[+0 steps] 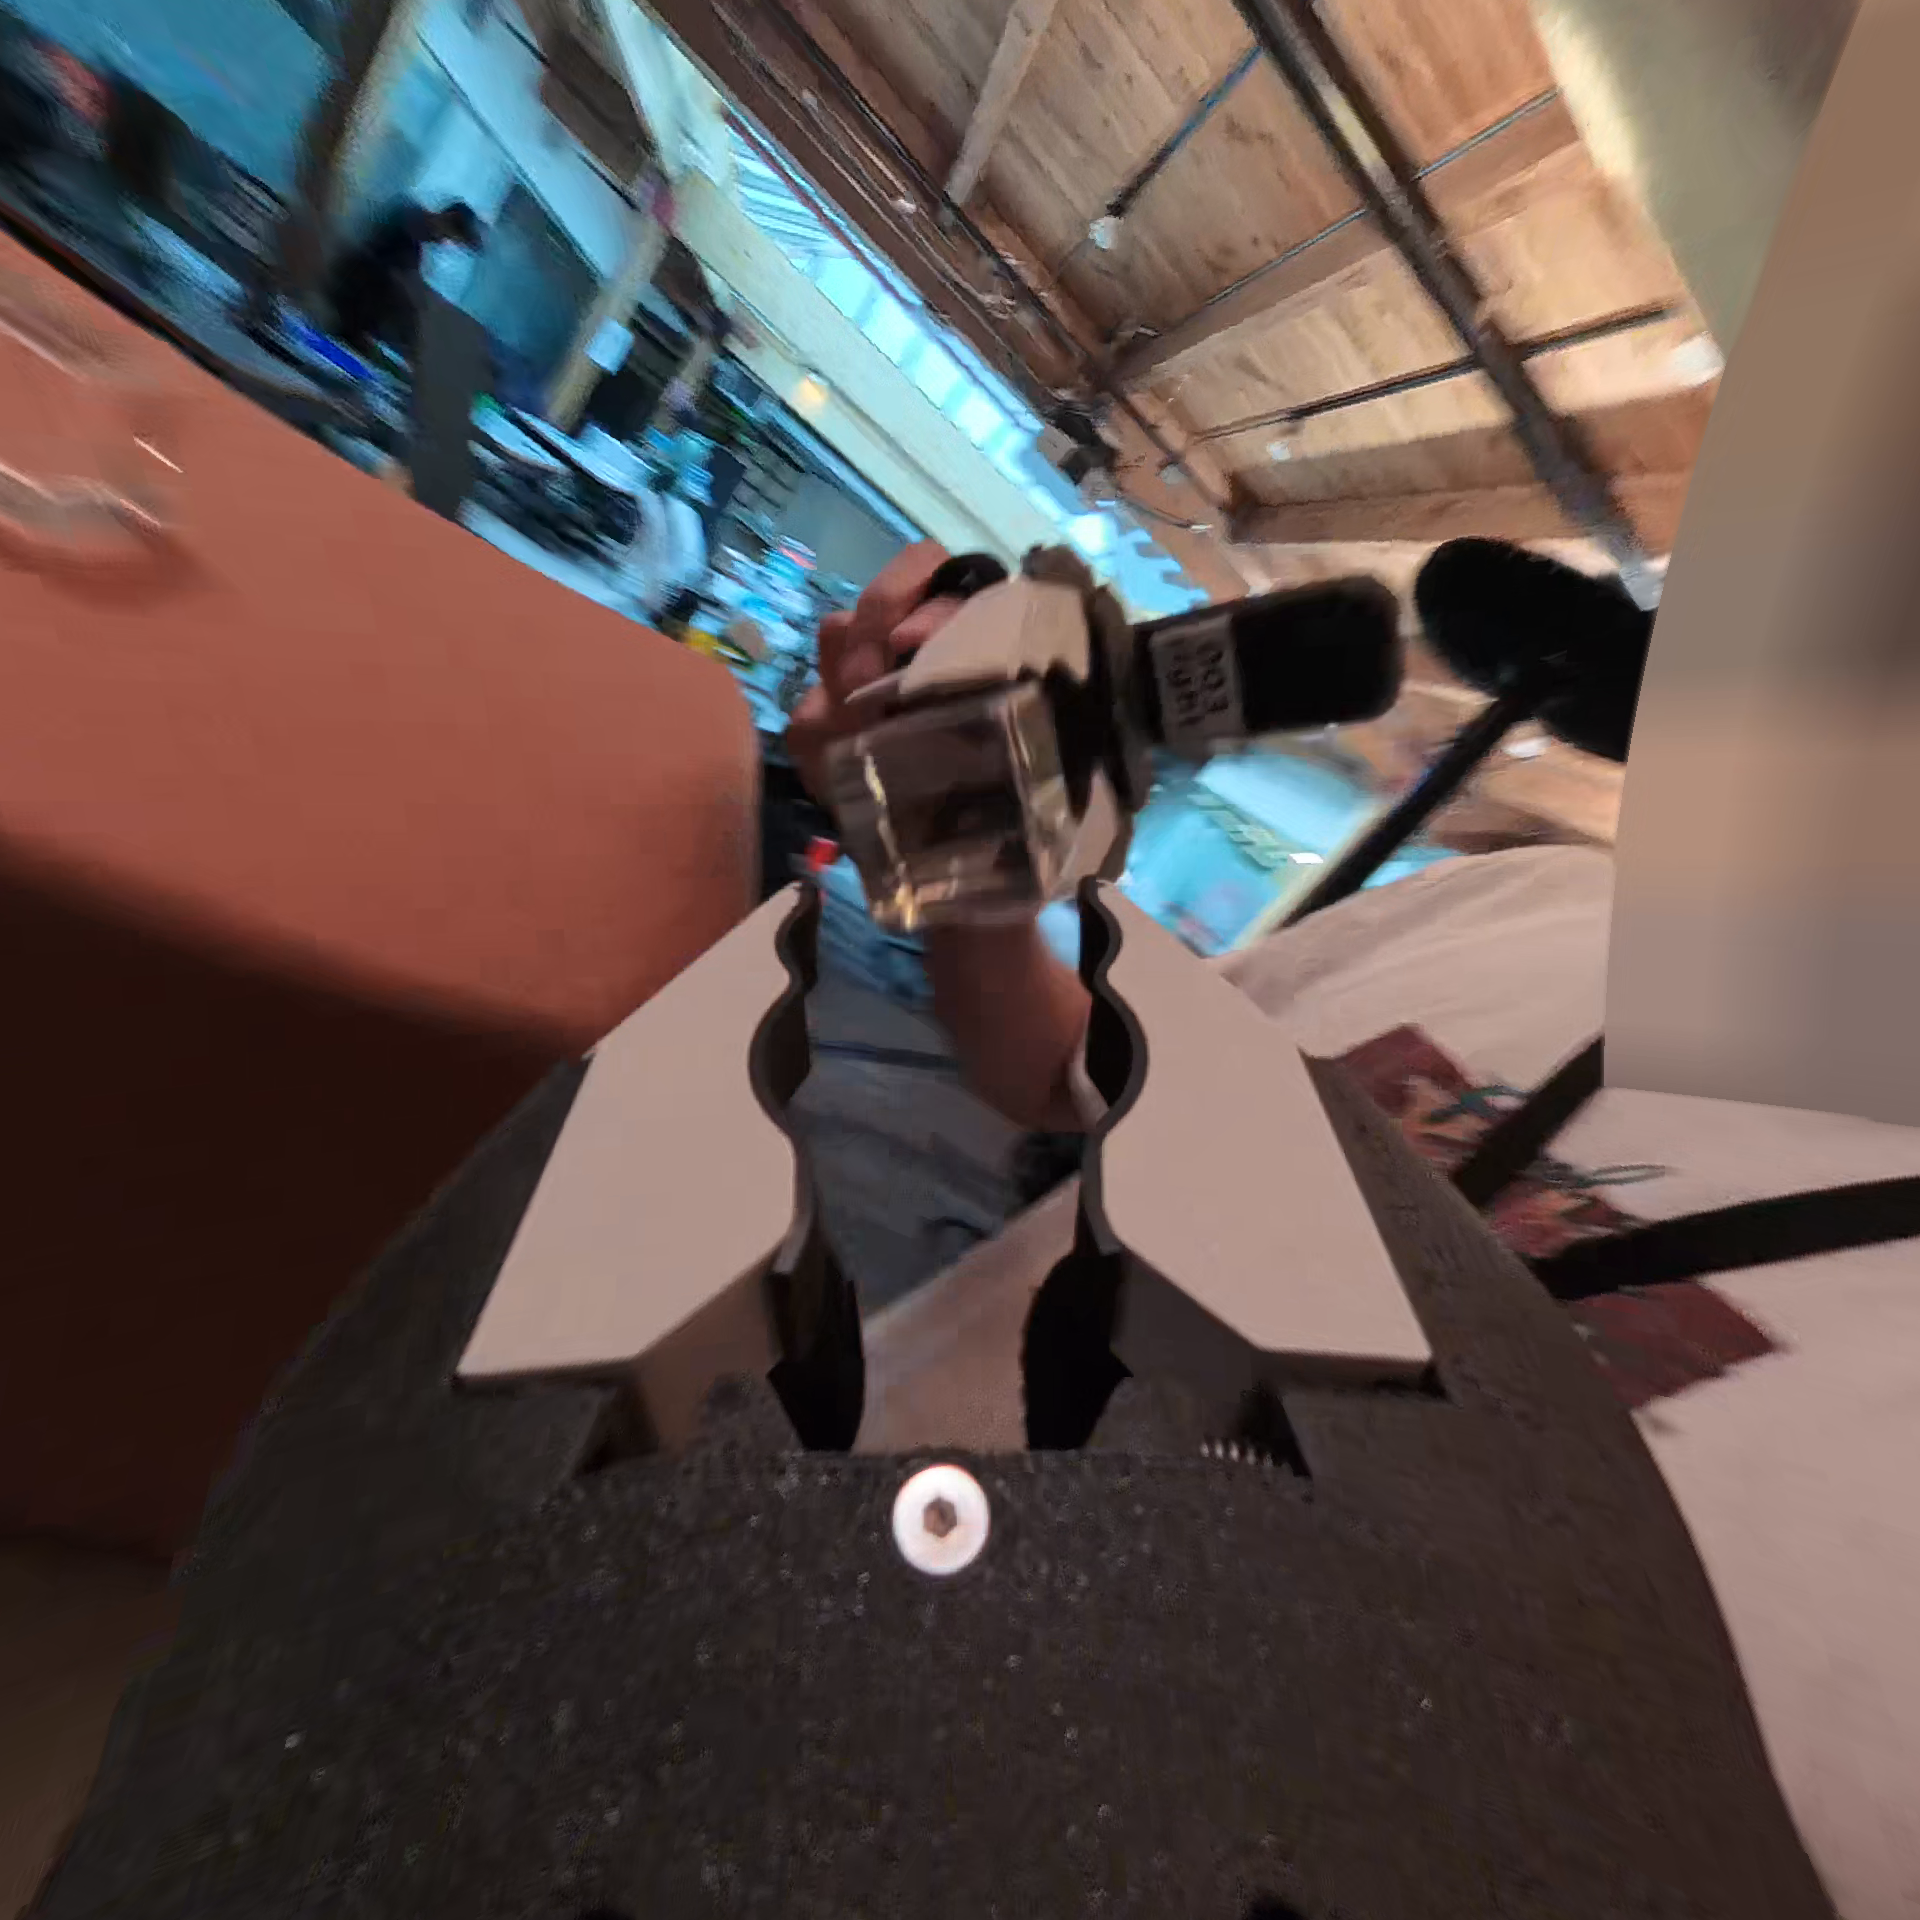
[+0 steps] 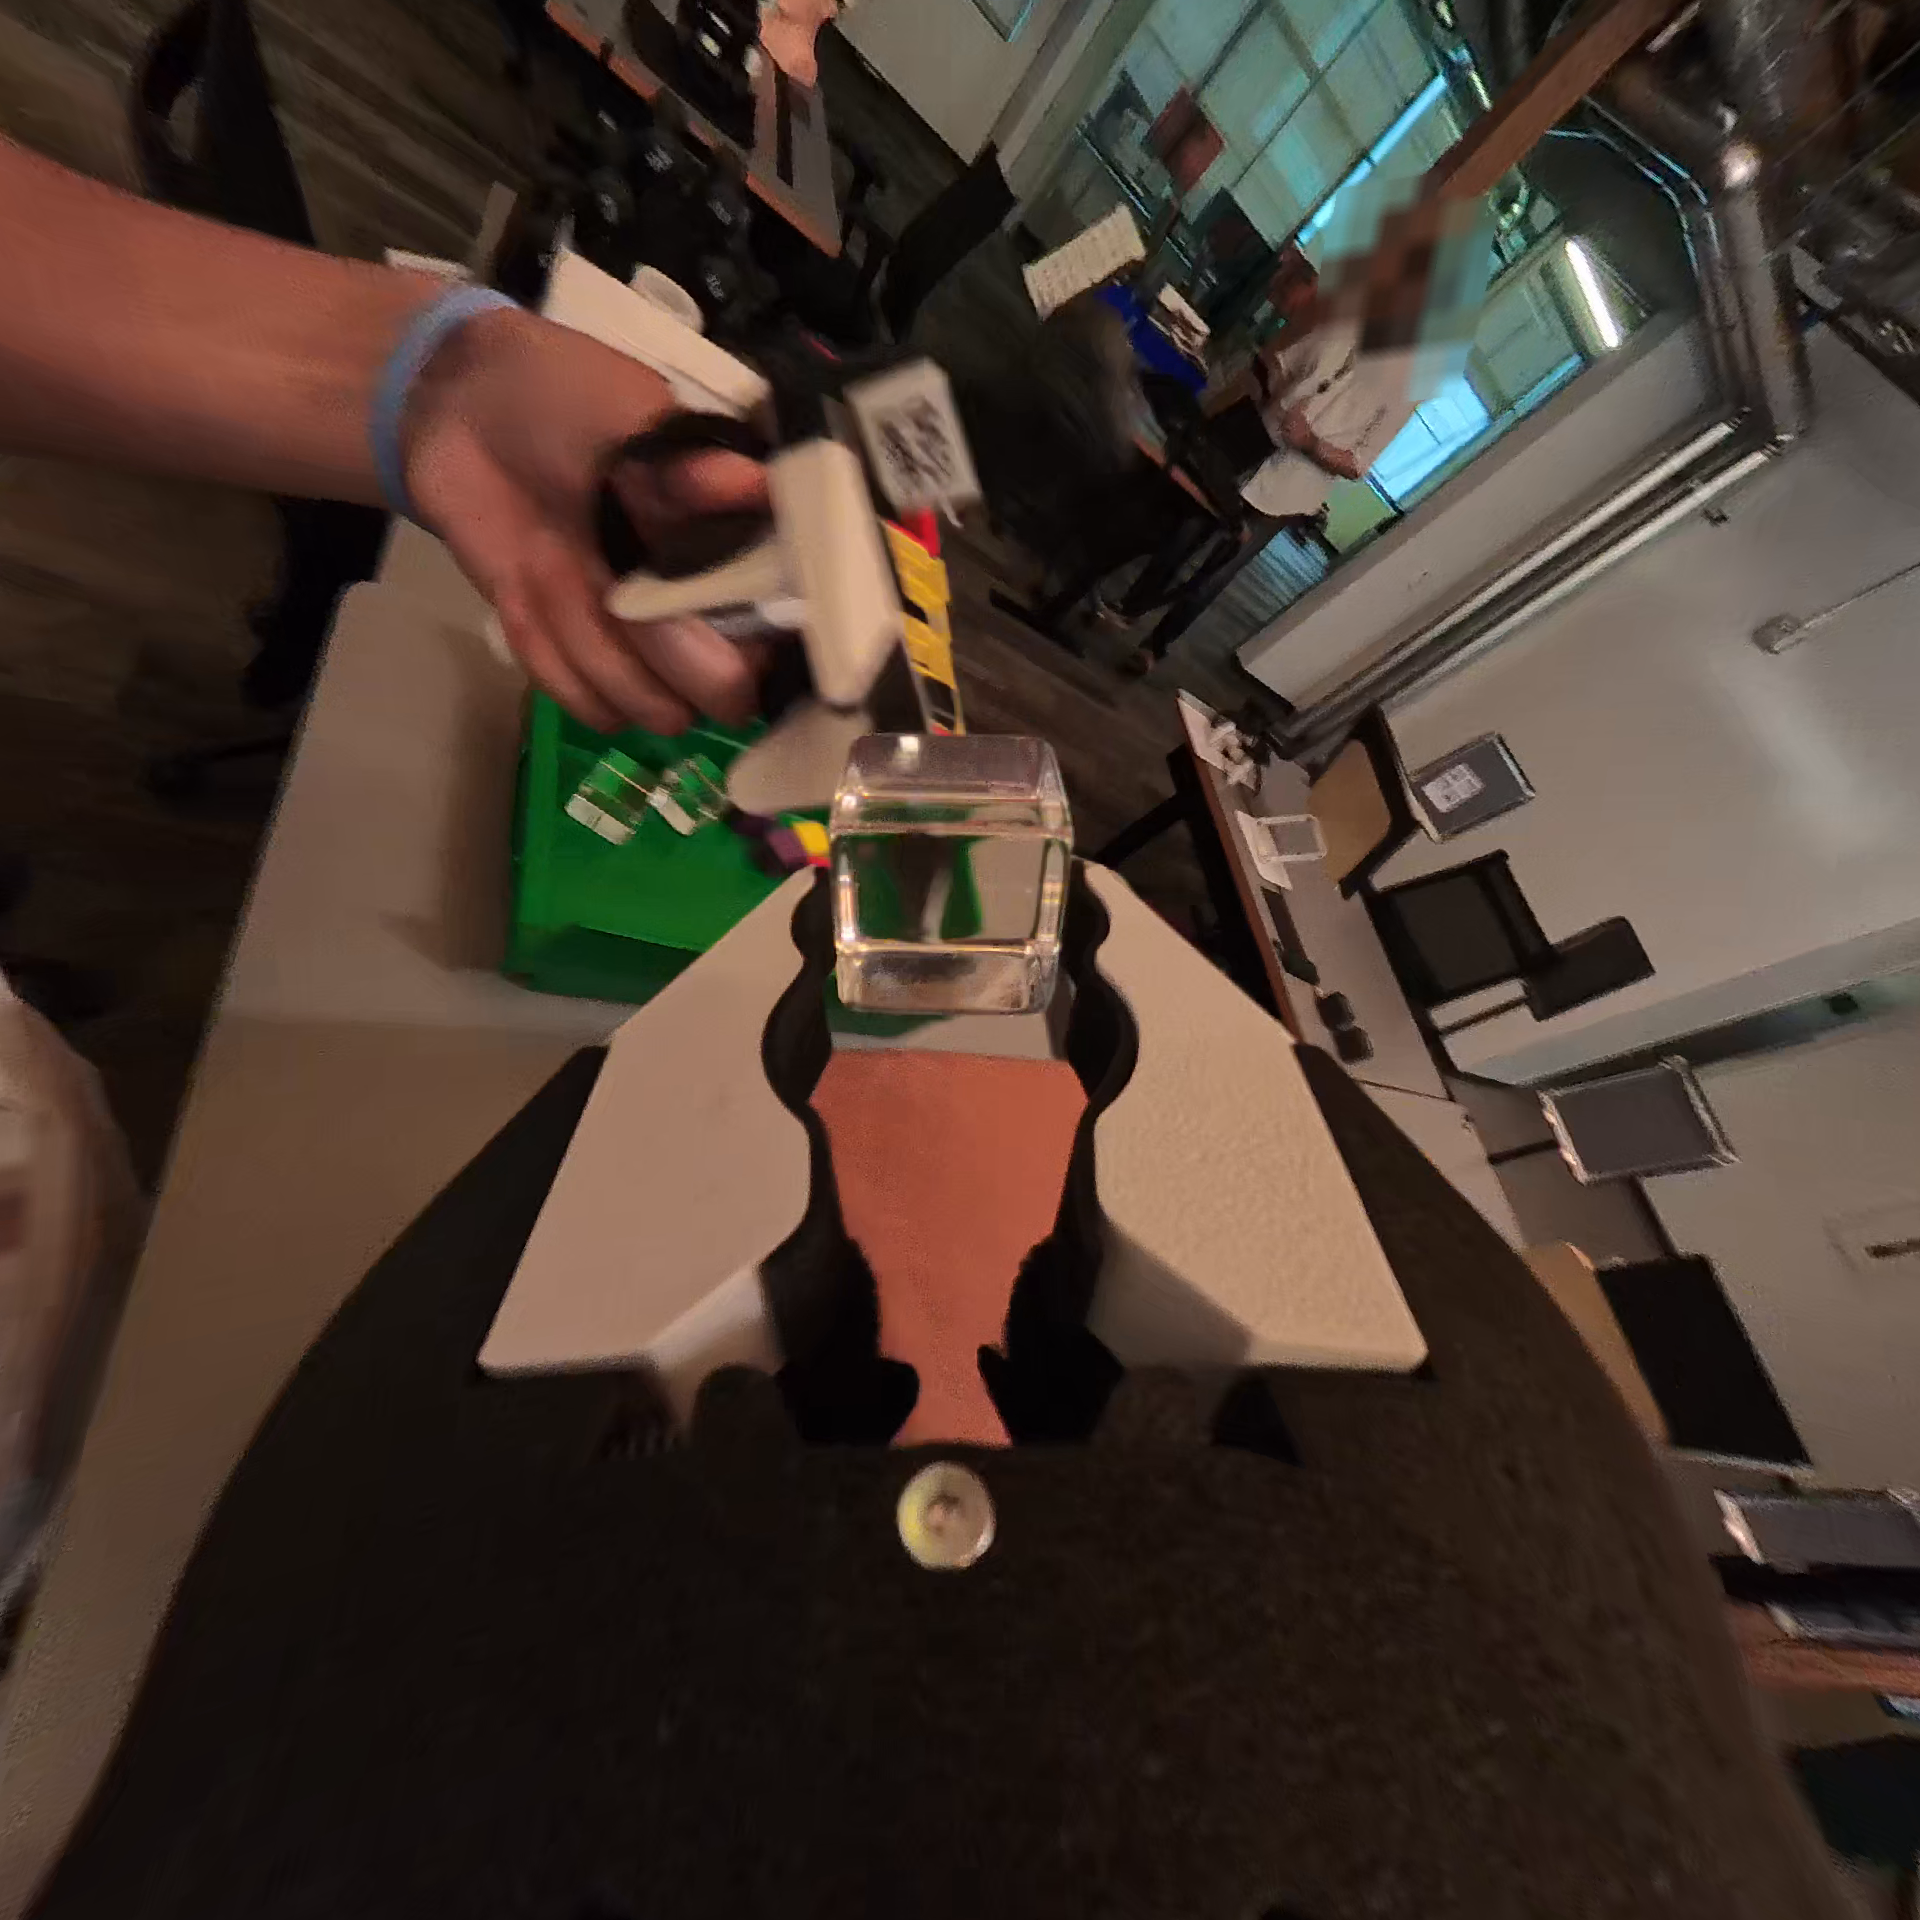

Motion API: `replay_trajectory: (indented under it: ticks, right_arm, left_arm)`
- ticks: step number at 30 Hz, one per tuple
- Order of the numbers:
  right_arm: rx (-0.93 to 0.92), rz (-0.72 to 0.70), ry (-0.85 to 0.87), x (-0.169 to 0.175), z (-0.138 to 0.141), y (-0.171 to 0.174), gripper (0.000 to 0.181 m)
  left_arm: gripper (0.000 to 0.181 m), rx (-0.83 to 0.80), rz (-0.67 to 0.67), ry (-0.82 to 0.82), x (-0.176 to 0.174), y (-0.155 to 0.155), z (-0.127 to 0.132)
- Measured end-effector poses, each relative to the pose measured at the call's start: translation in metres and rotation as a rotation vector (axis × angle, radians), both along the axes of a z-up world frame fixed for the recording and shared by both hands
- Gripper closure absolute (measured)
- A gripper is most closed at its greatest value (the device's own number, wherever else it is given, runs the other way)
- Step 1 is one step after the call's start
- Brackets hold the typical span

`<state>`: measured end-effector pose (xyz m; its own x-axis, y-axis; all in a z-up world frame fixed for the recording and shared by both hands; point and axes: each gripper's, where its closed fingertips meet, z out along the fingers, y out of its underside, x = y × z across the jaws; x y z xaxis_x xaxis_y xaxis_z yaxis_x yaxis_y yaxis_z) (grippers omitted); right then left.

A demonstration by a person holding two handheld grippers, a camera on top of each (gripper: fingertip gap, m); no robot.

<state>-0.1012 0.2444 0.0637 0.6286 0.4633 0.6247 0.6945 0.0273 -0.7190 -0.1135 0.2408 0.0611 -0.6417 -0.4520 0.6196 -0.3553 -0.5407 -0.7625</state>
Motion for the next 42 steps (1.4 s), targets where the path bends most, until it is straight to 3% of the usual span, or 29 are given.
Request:
replay_trajectory:
  ticks: [1, 3, 5, 8, 13, 17, 22, 42]
  right_arm:
    - [-0.001, -0.038, -0.029, 0.018, 0.011, 0.004, 0.139]
    - [-0.079, -0.138, -0.116, 0.067, 0.030, 0.016, 0.138]
    - [-0.288, -0.243, -0.200, 0.119, 0.032, 0.032, 0.139]
    - [-0.583, -0.271, -0.309, 0.168, 0.021, 0.057, 0.139]
    - [-0.986, -0.245, -0.375, 0.200, -0.003, 0.074, 0.139]
    - [-1.183, -0.256, -0.434, 0.207, -0.022, 0.072, 0.139]
    - [-1.232, -0.250, -0.478, 0.209, -0.035, 0.077, 0.139]
    - [-1.271, -0.257, -0.441, 0.212, -0.042, 0.074, 0.138]
  left_arm:
    - [0.127, 0.101, 0.100, -0.033, 0.000, 0.008, -0.001]
    - [0.127, 0.311, 0.302, -0.063, -0.004, 0.026, -0.009]
    - [0.128, 0.435, 0.429, -0.082, -0.014, 0.034, -0.015]
    - [0.128, 0.423, 0.466, -0.094, -0.031, 0.028, -0.018]
    - [0.128, 0.374, 0.478, -0.069, -0.049, 0.019, -0.031]
    - [0.128, 0.427, 0.505, -0.034, -0.057, 0.019, -0.044]
    - [0.128, 0.518, 0.543, -0.001, -0.063, 0.024, -0.054]
    - [0.128, 0.553, 0.504, 0.018, -0.058, 0.018, -0.061]
